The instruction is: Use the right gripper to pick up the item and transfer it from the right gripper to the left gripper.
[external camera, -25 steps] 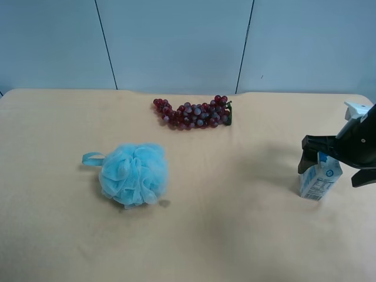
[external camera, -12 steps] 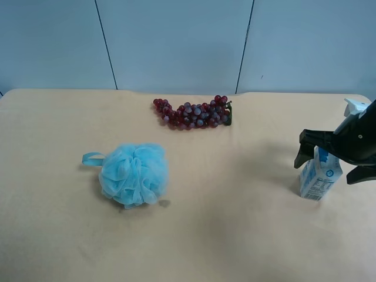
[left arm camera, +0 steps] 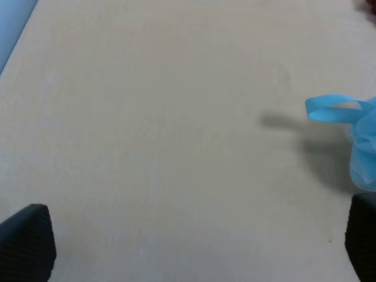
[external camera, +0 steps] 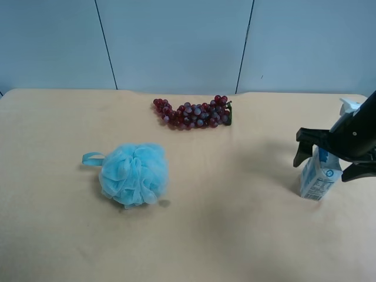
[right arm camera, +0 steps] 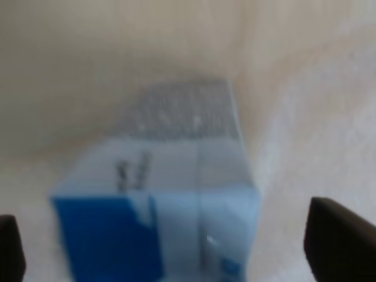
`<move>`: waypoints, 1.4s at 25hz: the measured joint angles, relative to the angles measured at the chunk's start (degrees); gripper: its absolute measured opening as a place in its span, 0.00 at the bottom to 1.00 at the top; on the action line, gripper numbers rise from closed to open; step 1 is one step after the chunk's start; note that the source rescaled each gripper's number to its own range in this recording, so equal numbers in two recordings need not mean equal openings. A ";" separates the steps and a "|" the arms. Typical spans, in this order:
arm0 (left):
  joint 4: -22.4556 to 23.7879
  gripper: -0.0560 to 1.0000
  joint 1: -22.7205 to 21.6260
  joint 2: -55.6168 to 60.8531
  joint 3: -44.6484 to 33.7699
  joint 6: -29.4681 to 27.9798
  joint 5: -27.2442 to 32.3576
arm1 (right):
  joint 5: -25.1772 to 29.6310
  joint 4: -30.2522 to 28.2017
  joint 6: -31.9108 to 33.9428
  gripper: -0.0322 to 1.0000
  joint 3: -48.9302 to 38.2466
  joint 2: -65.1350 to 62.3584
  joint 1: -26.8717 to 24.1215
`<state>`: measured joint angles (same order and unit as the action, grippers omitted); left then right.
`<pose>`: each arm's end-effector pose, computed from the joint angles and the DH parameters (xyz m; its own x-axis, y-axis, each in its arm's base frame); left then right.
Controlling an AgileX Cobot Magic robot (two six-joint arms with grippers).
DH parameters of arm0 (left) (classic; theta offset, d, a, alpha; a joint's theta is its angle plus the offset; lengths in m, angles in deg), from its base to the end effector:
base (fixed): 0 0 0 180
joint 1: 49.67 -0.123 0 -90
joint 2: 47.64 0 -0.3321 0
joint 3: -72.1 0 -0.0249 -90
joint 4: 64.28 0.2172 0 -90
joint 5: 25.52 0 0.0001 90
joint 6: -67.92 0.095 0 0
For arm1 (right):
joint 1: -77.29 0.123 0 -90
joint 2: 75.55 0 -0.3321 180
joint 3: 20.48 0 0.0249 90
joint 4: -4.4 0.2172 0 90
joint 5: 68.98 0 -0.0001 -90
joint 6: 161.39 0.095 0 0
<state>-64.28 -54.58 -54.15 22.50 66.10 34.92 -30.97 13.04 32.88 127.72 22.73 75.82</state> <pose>-0.0783 -0.0067 0.2599 -0.4424 -0.0699 -0.8941 -0.0997 0.9946 -0.0284 0.2501 0.0024 0.2384 -0.9094 0.3819 -0.1650 0.3572 0.9201 0.1606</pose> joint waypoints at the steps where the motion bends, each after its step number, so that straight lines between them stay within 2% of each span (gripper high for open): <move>1: 0.00 1.00 0.00 0.00 0.00 0.00 0.00 | 0.95 0.00 0.00 0.86 1.16 0.00 0.00; 10: 0.00 1.00 0.00 0.00 0.00 0.00 0.00 | 6.13 0.05 -0.15 0.85 3.08 1.80 0.00; 19: 0.00 1.00 0.00 0.00 0.00 0.00 0.00 | 6.34 0.05 -0.15 0.74 3.08 2.73 0.00; 32: 0.00 1.00 0.00 0.00 0.00 0.00 -0.10 | 6.12 0.00 0.02 0.21 3.08 2.73 0.00; 35: 0.00 1.00 0.00 0.00 0.00 0.00 -0.10 | 6.12 0.00 0.13 0.05 3.08 2.73 0.00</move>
<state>-64.28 -54.58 -54.15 22.50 66.10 34.82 -24.85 13.04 33.01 130.80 25.46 75.82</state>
